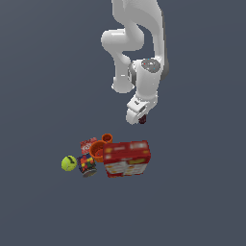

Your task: Pick up a designated object from a clutter of objects.

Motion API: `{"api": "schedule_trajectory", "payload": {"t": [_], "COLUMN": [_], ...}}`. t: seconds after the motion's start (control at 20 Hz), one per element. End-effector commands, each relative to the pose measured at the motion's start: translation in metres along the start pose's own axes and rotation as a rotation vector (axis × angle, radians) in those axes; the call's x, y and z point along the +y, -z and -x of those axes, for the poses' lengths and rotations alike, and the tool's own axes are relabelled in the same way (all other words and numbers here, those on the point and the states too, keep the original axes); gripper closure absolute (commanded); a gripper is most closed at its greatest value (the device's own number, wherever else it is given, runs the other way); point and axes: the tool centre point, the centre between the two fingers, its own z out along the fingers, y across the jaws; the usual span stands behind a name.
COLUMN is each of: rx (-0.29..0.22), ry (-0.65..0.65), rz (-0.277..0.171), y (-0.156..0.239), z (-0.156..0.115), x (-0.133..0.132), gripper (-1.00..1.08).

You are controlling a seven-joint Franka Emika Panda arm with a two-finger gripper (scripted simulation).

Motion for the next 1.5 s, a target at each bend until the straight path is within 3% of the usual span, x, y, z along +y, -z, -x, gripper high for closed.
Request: {"api": "schedule_trajectory", "payload": {"t": [0.0, 1.0, 1.45], "rx": [0.001, 0.002, 0.001], "ry": [0.001, 0.001, -0.001], "rz": [0.000, -0.001, 0.000], "y": [0.021, 0.191, 0.238], "z": [-0.006, -0.059, -0.076], "x": [-0.005, -0.044, -0.052], "gripper": [1.08, 1.08, 1.08]}}
